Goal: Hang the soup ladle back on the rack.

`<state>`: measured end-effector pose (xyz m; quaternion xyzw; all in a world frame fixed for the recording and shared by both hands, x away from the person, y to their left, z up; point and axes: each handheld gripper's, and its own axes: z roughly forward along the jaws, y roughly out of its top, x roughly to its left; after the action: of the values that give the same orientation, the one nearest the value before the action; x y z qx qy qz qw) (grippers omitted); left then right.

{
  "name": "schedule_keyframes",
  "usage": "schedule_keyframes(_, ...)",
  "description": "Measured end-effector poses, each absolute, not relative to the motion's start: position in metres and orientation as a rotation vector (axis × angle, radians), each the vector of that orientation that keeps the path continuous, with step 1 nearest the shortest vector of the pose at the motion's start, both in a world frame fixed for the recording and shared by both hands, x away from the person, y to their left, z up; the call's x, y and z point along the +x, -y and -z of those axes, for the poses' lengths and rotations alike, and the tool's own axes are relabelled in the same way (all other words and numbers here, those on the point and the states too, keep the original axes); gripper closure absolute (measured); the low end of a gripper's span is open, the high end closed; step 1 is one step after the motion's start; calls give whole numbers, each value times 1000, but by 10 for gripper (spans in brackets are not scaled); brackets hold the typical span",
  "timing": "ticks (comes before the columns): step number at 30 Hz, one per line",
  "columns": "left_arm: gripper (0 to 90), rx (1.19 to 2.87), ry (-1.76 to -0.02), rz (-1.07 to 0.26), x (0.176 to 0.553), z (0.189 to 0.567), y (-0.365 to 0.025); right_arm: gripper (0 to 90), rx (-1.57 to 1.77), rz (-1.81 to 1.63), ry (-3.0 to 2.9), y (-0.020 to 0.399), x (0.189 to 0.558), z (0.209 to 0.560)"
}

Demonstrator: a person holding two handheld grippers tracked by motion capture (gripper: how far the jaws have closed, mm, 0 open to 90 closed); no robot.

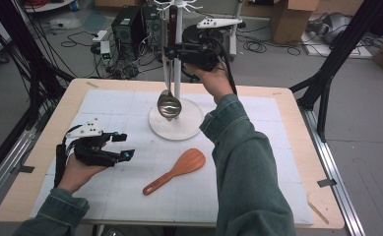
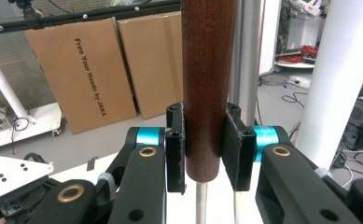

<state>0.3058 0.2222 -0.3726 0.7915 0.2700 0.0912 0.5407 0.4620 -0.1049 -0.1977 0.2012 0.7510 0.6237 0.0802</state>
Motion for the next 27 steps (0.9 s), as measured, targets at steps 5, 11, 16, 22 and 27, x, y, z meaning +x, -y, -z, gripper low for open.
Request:
schedule_keyframes(5,310,1878,-644,-218,306,373,-223,732,621,-1853,-2238,105,464,197)
schedule_keyframes(11,310,1877,-644,-217,306,373,-223,732,640,-1844,-2235,106,466,199)
schedule_keyframes(16,310,1878,-643,-217,306,373,-223,730,644,-1850,-2229,106,467,200)
schedule_keyframes(22,310,1879,-642,-217,306,373,-223,721,653,-1845,-2226,106,467,200)
schedule_keyframes(27,310,1880,-643,-217,307,373,-223,716,663,-1849,-2218,107,467,200)
